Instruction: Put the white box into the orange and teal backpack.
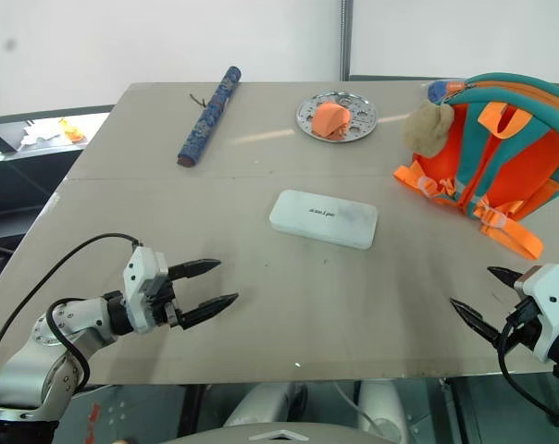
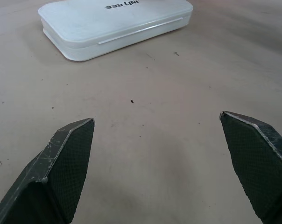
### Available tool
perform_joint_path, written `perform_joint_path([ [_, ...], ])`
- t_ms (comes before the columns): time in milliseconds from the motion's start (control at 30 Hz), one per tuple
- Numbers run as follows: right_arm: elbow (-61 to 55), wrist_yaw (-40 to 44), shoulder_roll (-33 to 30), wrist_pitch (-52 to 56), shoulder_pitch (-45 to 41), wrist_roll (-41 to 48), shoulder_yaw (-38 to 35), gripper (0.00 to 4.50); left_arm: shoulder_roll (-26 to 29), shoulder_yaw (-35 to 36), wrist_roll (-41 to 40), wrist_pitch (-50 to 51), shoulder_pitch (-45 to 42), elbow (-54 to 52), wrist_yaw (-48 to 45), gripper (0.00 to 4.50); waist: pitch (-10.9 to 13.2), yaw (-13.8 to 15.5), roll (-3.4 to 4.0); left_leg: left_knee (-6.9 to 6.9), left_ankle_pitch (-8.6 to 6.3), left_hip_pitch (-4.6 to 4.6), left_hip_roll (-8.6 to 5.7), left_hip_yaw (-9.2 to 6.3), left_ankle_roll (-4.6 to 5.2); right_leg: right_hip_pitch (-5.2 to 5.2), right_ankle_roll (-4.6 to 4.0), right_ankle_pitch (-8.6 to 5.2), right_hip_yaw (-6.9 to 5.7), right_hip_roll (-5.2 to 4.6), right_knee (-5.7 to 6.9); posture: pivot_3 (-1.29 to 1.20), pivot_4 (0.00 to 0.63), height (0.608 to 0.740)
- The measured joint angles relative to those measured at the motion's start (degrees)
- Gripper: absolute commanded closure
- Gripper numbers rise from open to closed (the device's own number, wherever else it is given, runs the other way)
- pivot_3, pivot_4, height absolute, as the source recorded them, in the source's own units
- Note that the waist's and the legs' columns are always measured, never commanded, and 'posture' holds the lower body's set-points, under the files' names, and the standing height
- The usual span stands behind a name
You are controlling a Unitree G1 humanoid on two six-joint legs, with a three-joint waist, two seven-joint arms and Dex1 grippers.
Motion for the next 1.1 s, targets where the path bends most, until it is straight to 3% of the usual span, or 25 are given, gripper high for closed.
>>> perform_joint_path([
  [300, -4.7, -4.7, 1.3, 2.6, -2.7, 1.2, 0.4, 0.05, -1.3, -0.7, -2.8, 4.9, -5.6, -3.0, 3.1, 0.09, 0.0, 0.1, -0.01, 0.01, 0.00, 0.00, 0.00, -0.04, 0.00, 0.02, 0.00, 0.00, -0.03, -0.01, 0.00, 0.00, 0.150, 0.731],
  [600, -8.5, -10.6, 0.8, 10.2, -6.8, 2.5, 5.5, 0.05, -4.0, -1.1, -9.5, 18.1, -13.9, -5.6, 13.4, 0.09, 0.0, 0.0, -0.01, 0.01, 0.00, 0.00, -0.01, -0.07, -0.01, 0.01, 0.00, 0.00, -0.04, 0.00, 0.01, 0.00, 0.150, 0.731],
  [733, -8.1, -14.3, 1.6, 15.0, -10.6, 3.4, 7.8, 1.21, -4.2, -2.0, -9.1, 23.8, -17.2, -6.1, 19.8, 0.00, 0.0, 0.0, -0.06, 0.03, 0.01, 0.00, -0.02, -0.06, -0.01, 0.01, 0.00, 0.01, -0.02, 0.00, 0.00, 0.00, 0.150, 0.731],
  [833, -6.7, -20.1, 4.6, 18.7, -16.9, 2.8, 12.0, 2.64, -4.4, -2.6, -9.1, 27.2, -20.0, -4.8, 22.2, 1.22, 0.0, -0.1, -0.05, 0.02, 0.01, 0.00, -0.02, -0.04, -0.02, -0.01, 0.00, 0.01, -0.01, 0.01, 0.03, 0.00, 0.150, 0.731],
  [900, -6.7, -22.8, 5.3, 20.6, -19.8, 2.2, 14.9, 3.71, -4.7, -2.6, -9.0, 27.4, -21.5, -3.6, 23.0, 2.29, 0.0, -0.1, -0.05, 0.02, 0.01, -0.03, -0.02, -0.05, -0.02, -0.06, -0.01, 0.01, -0.01, 0.01, 0.05, 0.00, 0.150, 0.731],
  [967, -6.6, -24.6, 5.9, 21.9, -21.6, 1.5, 16.8, 4.50, -5.1, -2.6, -9.0, 27.8, -22.2, -3.0, 23.9, 3.21, 0.0, -0.1, -0.05, 0.01, 0.01, -0.09, -0.04, -0.07, -0.02, -0.10, -0.01, 0.01, -0.03, 0.00, 0.02, 0.00, 0.150, 0.731],
  [1067, -5.5, -28.8, 8.3, 24.6, -27.8, -0.6, 21.9, 4.50, -6.4, -2.8, -8.8, 29.4, -25.1, -0.4, 26.2, 4.49, 0.0, -0.1, -0.09, 0.04, 0.01, -0.11, -0.06, -0.08, -0.02, -0.12, -0.02, 0.02, -0.04, 0.00, 0.04, 0.00, 0.150, 0.731],
  [1100, -4.5, -30.3, 9.2, 25.3, -30.2, -1.5, 23.7, 4.50, -7.0, -2.9, -8.6, 30.0, -26.4, 0.6, 27.1, 4.49, 0.0, -0.2, -0.08, 0.04, 0.02, -0.08, -0.06, -0.05, -0.03, -0.11, -0.02, 0.03, -0.01, 0.00, 0.05, 0.00, 0.150, 0.731],
])
